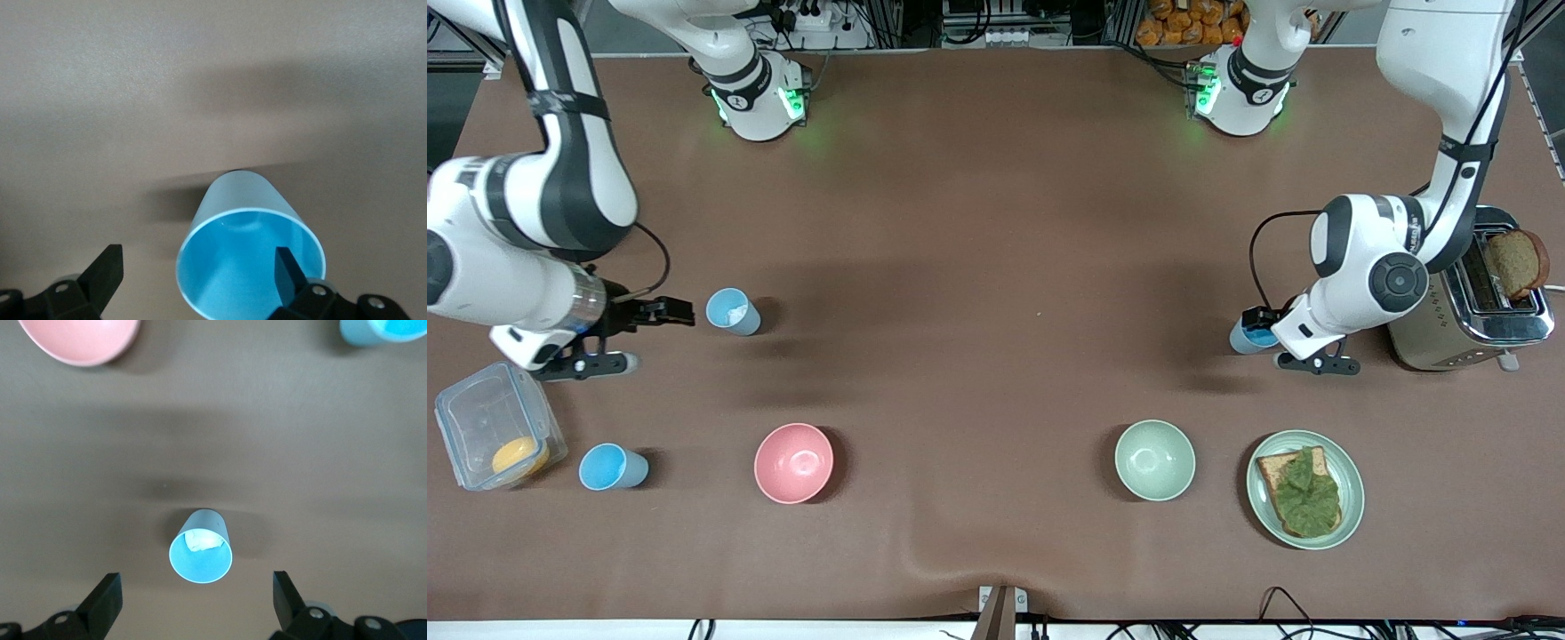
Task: Stack blue cups with both arms
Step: 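Close the right gripper on its cup while the left gripper grasps its cup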
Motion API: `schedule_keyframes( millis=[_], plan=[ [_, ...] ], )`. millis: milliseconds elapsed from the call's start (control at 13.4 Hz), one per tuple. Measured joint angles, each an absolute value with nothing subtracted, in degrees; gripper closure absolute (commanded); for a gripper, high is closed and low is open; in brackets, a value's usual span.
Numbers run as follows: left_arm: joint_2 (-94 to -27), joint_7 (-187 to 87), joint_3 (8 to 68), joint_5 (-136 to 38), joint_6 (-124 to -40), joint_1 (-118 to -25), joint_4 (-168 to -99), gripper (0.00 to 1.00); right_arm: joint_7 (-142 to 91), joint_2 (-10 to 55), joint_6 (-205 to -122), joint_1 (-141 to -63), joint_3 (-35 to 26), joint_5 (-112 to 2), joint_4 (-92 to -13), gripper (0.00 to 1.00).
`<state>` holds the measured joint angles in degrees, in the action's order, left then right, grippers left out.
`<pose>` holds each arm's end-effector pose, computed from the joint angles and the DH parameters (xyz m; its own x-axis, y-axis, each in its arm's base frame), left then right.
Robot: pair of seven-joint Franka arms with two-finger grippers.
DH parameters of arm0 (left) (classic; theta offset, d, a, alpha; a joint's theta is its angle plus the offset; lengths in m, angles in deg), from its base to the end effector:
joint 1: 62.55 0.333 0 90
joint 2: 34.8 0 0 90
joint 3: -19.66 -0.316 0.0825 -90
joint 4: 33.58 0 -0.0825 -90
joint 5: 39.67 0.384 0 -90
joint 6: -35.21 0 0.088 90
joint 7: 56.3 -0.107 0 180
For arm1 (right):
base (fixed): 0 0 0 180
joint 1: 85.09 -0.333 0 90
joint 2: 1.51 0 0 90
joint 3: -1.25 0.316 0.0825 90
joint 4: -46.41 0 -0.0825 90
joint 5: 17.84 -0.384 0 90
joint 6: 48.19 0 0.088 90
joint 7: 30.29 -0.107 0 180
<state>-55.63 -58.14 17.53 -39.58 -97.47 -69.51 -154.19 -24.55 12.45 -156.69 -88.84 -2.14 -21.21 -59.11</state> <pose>0.5620 -0.0475 0.2311 0.9814 -0.1166 -0.1524 -0.1194 -0.9928 -0.0093 0.5972 0.0098 0.3811 0.9788 0.0865 -0.1856 0.0774 -0.9954 -0.0558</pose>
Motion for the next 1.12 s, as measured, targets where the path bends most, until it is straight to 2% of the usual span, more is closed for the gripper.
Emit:
schedule_keyframes(
  millis=[74, 149, 298, 372, 447, 894, 1117],
  plan=[
    [-55.8, -58.1, 17.5, -39.6, -97.5, -69.5, -154.0, 0.09, -24.5, 12.3, -159.7, -88.8, -2.2, -21.2, -61.8, 0.00],
    [-55.8, -58.1, 17.5, -39.6, -97.5, -69.5, -153.8, 0.22, -24.5, 12.0, -164.2, -88.8, -2.2, -21.2, -65.3, 0.00],
    [-55.9, -58.1, 17.5, -39.6, -97.5, -69.5, -153.7, 0.60, -24.3, 11.7, -172.8, -88.8, -2.2, -21.2, -72.3, 0.00],
    [-55.9, -58.1, 17.5, -39.6, -97.5, -69.5, -153.6, 0.89, -23.9, 11.7, -175.8, -88.8, -2.2, -21.2, -75.2, 0.00],
    [-55.9, -58.1, 17.5, -39.6, -97.5, -69.5, -153.6, 1.00, -23.6, 11.6, -177.7, -88.8, -2.2, -21.2, -77.1, 0.00],
    [-55.9, -58.2, 17.5, -39.6, -97.5, -69.4, -153.3, 1.00, -19.1, 10.6, -179.1, -87.3, -2.7, -21.2, -79.5, 0.00],
    [-55.6, -58.2, 17.5, -39.6, -95.0, -69.2, -150.0, 1.00, -17.5, 10.6, -180.8, -86.4, -3.0, -21.2, -80.8, 0.00]
  ],
)
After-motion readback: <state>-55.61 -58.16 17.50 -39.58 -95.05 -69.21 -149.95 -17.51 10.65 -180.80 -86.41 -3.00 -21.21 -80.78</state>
